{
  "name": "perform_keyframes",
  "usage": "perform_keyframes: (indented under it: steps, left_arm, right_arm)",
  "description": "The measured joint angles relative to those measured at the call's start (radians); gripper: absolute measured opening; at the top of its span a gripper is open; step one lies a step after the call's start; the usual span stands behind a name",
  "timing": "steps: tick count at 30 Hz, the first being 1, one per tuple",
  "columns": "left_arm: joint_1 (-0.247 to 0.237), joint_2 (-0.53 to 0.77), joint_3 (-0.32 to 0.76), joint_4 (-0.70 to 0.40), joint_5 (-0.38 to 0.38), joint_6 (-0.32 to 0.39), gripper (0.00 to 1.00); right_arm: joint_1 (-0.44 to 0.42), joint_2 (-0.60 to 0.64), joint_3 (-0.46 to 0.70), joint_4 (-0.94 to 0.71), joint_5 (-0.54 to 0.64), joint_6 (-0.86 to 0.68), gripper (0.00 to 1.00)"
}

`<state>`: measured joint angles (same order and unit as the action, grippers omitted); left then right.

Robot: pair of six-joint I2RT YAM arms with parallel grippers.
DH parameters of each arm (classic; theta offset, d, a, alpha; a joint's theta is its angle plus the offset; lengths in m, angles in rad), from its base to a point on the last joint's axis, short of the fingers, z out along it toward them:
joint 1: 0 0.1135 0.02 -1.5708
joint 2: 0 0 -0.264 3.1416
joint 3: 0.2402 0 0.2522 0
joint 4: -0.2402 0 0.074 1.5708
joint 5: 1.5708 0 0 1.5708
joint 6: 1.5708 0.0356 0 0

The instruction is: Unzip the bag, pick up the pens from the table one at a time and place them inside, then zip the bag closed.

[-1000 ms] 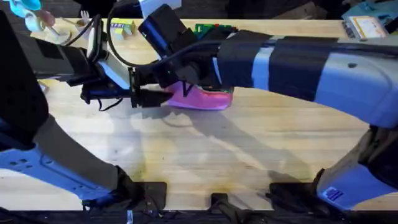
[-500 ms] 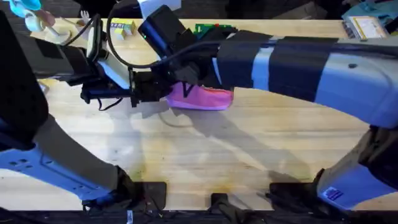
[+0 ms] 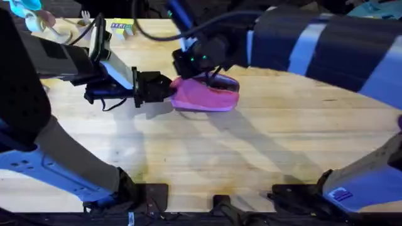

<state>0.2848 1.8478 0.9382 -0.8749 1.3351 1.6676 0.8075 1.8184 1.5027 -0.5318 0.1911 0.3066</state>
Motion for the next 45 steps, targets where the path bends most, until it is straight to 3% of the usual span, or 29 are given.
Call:
perform_keyframes:
  steps: [18,22,33,45]
  left_arm:
    - [0.001,0.001,0.000,0.000,-0.030,0.000,0.043]
    - [0.003,0.004,-0.001,-0.003,-0.053,0.000,0.043]
    - [0.004,0.004,-0.001,-0.003,-0.065,0.000,0.043]
    - [0.004,0.005,-0.001,-0.003,-0.069,0.000,0.043]
  right_arm:
    - [-0.114,-0.012,0.023,-0.219,-0.019,-0.001,0.033]
    - [-0.164,-0.013,0.023,-0.274,0.025,-0.010,0.033]
    - [-0.232,-0.018,0.023,-0.286,0.057,-0.048,0.033]
    - [-0.232,-0.202,0.023,-0.296,0.056,-0.125,0.033]
